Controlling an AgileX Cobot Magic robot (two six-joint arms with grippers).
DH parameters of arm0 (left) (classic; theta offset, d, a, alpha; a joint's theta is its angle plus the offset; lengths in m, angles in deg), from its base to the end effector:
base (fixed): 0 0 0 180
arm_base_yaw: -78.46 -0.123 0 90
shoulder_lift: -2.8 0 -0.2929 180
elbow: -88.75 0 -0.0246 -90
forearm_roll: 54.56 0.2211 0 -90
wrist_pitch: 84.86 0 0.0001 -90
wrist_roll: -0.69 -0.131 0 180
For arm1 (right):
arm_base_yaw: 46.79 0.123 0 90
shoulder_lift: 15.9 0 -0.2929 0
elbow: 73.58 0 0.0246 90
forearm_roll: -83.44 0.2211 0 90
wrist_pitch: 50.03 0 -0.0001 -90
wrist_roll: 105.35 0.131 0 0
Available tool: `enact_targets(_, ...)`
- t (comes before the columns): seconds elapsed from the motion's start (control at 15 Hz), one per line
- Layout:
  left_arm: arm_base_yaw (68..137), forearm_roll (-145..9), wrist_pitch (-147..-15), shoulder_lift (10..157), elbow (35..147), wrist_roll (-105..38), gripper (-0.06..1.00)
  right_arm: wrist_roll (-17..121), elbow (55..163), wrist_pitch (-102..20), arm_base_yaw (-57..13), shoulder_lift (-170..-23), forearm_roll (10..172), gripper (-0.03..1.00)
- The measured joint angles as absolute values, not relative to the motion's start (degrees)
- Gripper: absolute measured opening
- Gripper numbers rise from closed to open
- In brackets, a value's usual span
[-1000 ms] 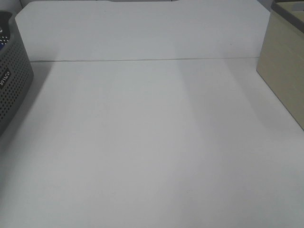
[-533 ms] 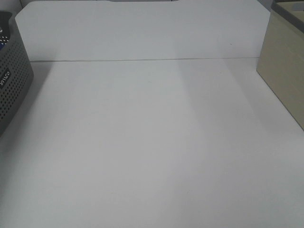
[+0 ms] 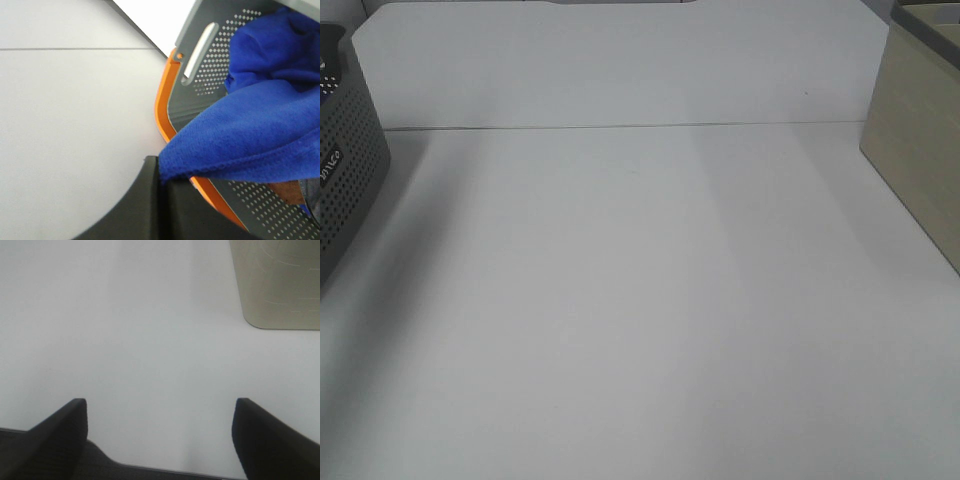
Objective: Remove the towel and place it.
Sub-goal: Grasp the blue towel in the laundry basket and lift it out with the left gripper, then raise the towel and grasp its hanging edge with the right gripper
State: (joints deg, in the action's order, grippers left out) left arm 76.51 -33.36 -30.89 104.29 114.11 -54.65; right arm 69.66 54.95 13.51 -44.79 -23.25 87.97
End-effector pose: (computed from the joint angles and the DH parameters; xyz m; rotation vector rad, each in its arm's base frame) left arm 0.3640 0.0507 0.4094 1.1597 2.0951 0.9590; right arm -0.0040 0.0091 0.2261 -0.1340 2.1292 0.0656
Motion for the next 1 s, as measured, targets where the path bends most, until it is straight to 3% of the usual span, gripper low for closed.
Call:
enact_targets(0.2, 81.84, -36.97, -35.13, 96.15, 114.57, -53.74, 0.0, 69.66, 54.95, 13.51, -44.79, -23.25, 87.97, 0.78)
enact_targets(0.67, 93.18, -38.06, -47.27, 91.97, 114.57, -54.25, 0.0, 69.66, 54.95, 13.51, -44.79, -23.25, 87.97, 0.78)
enact_targets(1.0, 106.93, -38.8, -43.61, 91.97, 114.57, -56.66, 0.0, 69.66, 54.95, 13.51, -44.79, -23.25, 88.66, 0.78)
